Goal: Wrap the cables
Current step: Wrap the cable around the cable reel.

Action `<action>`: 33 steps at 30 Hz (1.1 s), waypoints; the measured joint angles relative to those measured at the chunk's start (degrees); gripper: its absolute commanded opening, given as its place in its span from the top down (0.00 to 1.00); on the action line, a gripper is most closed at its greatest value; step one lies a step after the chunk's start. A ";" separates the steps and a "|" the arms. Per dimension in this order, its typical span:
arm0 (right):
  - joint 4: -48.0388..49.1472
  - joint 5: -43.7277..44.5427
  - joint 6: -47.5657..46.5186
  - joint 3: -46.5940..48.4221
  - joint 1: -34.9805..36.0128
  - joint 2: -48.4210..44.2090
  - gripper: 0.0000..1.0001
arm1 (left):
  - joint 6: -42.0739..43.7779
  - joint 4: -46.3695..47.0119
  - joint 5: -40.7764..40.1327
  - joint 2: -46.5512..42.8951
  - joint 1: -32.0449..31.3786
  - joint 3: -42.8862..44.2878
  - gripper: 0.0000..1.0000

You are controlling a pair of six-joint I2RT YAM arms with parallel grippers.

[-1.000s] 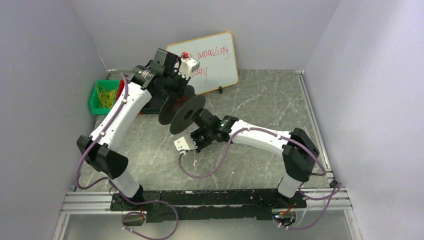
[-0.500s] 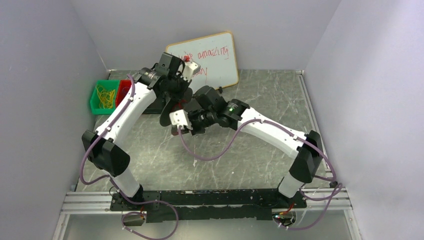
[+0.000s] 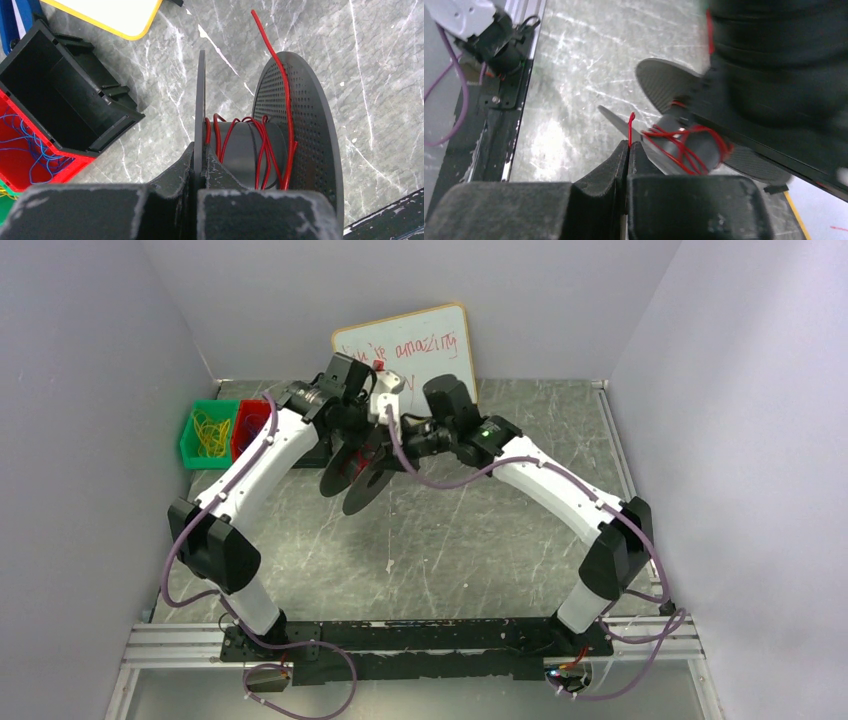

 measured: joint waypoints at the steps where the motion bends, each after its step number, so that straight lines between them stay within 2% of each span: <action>1: 1.49 -0.94 1.75 -0.17 -1.31 0.00 1.00 | 0.00 0.02 0.02 0.00 -0.04 -0.24 0.98; 7: 6.01 -5.31 8.15 -1.88 -6.49 0.00 1.00 | 0.13 0.15 0.98 -0.02 -0.44 -1.40 0.98; 14: 5.25 -9.03 6.75 -2.51 -8.70 0.00 1.00 | 1.07 0.04 3.63 -0.04 -0.74 -1.49 0.98; 22: -5.68 -9.77 -2.73 -1.05 -14.78 1.38 1.00 | 2.16 0.04 10.19 -0.90 -0.92 -3.74 0.98; 33: -21.31 -13.94 -17.64 1.99 -18.67 6.43 1.00 | 3.39 3.39 17.73 -0.90 -0.90 -8.85 0.98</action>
